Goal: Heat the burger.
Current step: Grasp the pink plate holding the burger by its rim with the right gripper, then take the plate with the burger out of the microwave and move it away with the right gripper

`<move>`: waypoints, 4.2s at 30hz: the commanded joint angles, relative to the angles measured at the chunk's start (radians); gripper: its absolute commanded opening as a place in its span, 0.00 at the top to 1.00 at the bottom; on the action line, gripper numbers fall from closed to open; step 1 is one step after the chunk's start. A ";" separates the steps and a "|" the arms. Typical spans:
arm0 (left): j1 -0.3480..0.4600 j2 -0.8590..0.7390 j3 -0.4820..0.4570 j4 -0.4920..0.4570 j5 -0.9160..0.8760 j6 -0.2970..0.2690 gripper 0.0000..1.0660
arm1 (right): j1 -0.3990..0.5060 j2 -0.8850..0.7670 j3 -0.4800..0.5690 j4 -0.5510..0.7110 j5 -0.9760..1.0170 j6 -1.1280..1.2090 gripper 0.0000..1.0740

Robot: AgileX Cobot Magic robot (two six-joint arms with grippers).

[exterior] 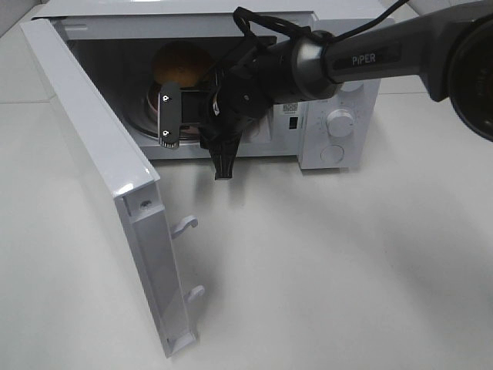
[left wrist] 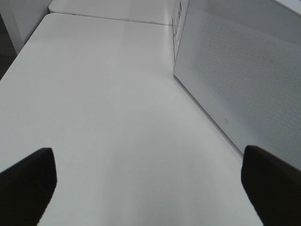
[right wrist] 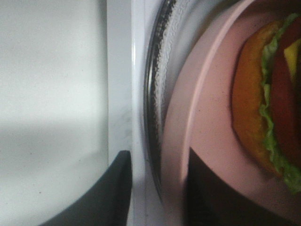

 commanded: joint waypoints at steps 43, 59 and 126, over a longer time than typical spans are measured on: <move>0.006 -0.005 0.002 0.003 -0.001 -0.006 0.06 | -0.023 -0.256 0.169 0.368 0.123 -0.583 1.00; 0.006 -0.005 0.002 0.002 -0.001 -0.006 0.06 | -0.036 -0.391 0.367 0.474 0.039 -0.718 1.00; 0.006 -0.005 0.002 0.002 -0.001 -0.006 0.06 | -0.032 -1.260 1.232 0.409 -0.108 -0.503 1.00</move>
